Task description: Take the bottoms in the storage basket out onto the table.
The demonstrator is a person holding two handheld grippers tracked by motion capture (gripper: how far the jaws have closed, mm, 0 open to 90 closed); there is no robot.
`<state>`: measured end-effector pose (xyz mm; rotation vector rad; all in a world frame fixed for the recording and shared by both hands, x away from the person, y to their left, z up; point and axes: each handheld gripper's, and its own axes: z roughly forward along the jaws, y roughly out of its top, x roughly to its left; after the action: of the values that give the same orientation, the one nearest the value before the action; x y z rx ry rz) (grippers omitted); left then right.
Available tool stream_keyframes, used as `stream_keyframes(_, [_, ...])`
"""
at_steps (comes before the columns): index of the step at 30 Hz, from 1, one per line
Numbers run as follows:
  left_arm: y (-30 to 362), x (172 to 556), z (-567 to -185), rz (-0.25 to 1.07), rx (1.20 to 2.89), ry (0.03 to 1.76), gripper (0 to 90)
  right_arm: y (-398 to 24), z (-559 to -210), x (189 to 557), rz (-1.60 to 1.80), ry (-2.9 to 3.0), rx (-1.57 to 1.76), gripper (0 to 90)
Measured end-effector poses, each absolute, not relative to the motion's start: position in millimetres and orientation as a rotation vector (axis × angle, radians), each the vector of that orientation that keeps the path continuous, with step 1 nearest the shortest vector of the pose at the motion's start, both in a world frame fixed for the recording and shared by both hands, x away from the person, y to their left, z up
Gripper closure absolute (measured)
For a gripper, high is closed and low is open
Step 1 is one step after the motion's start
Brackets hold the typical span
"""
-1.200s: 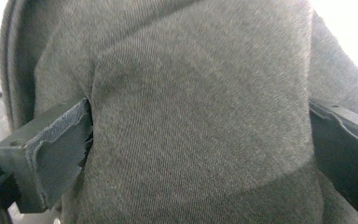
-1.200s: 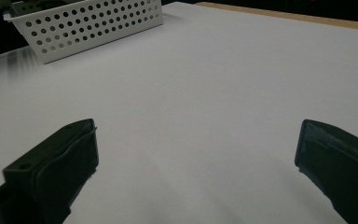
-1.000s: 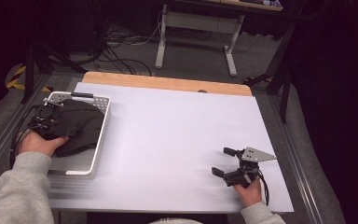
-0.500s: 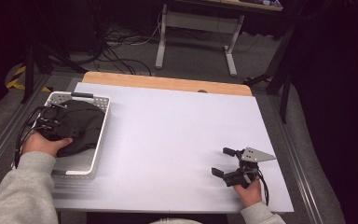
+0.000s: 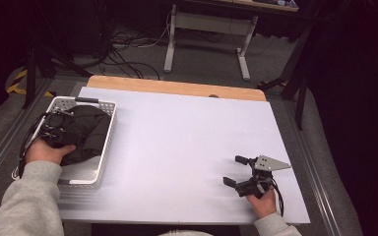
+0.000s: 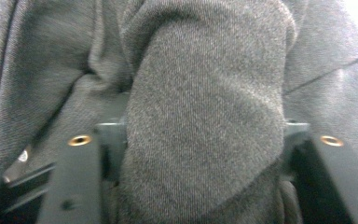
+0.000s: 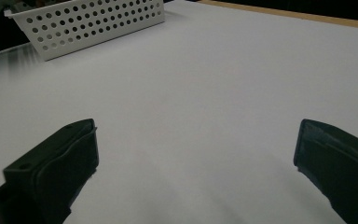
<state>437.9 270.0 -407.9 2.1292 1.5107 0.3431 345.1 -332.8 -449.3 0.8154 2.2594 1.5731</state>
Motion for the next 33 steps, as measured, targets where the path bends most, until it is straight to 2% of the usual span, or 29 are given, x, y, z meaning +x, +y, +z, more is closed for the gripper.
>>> stream_keyframes(7, [267, 436, -405, 0.38, 2.139, 1.497, 54.8, -333, -449, 345, 1.57, 2.258, 0.818, 0.4])
stream_keyframes(16, [269, 433, -402, 0.383, 2.11, 1.492, 56.0, -333, -449, 345, 1.569, 2.26, 0.819, 0.4])
stream_keyframes(23, [273, 425, -392, 0.436, 2.028, 1.446, 67.5, -333, -449, 345, 1.57, 2.26, 0.82, 0.4])
stream_keyframes(33, [277, 412, -384, 0.526, 1.934, 1.382, 69.7, -333, -449, 346, 1.57, 2.26, 0.82, 0.4])
